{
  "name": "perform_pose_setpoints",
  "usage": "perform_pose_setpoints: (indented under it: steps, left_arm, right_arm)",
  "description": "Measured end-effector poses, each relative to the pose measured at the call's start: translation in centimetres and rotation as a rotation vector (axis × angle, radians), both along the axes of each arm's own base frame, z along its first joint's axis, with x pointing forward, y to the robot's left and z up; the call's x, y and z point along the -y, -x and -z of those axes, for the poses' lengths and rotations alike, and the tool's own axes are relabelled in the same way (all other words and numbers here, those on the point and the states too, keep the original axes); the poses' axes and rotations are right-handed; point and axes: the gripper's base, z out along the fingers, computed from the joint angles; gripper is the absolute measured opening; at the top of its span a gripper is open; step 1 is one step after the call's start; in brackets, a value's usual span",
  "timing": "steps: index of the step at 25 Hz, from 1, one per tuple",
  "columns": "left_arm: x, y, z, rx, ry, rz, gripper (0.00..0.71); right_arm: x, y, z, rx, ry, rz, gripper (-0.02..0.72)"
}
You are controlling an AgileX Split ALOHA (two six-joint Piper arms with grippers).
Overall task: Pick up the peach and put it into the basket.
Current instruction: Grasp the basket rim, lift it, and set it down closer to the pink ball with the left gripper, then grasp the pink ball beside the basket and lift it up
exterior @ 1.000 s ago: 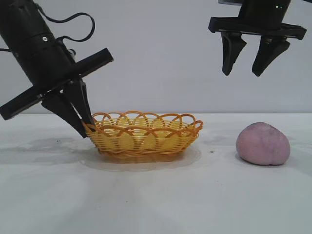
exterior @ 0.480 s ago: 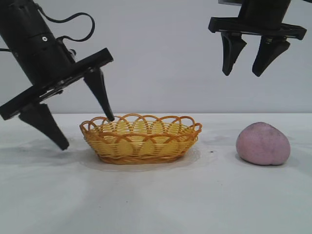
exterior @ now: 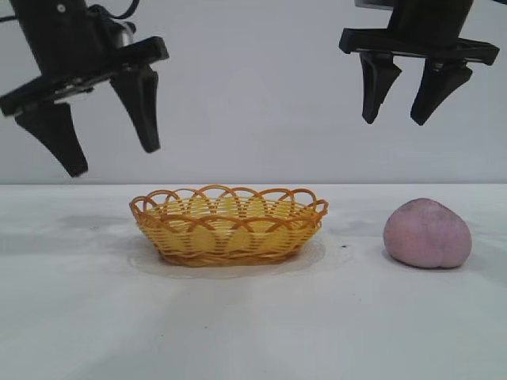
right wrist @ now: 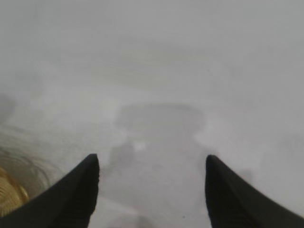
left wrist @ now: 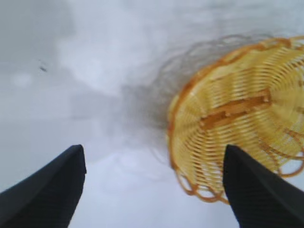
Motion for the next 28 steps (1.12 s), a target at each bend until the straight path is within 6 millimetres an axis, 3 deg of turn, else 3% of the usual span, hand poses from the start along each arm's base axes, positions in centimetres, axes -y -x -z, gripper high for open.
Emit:
perform_pose_setpoints:
  steps: [6,16,21,28]
  left_arm:
    - [-2.3,-1.4,-1.3,0.085,-0.199,0.023,0.549]
    - [-10.5,-2.2,-1.3,0.038,-0.325,-0.122,0.549]
    - [-12.0,-1.5,-1.2,-0.040,-0.364,-0.108,0.549]
    - [-12.1,0.3,-1.7,-0.143,-0.377,-0.101,0.549]
  right_arm:
    - [0.0,0.0,0.0,-0.002,0.001,0.000,0.458]
    - [0.0,0.0,0.0,-0.002,0.001,0.000,0.458]
    - [0.0,0.0,0.0,-0.004,0.001,0.000,0.458]
    - [0.0,0.1,0.0,-0.009,0.003,0.000,0.458]
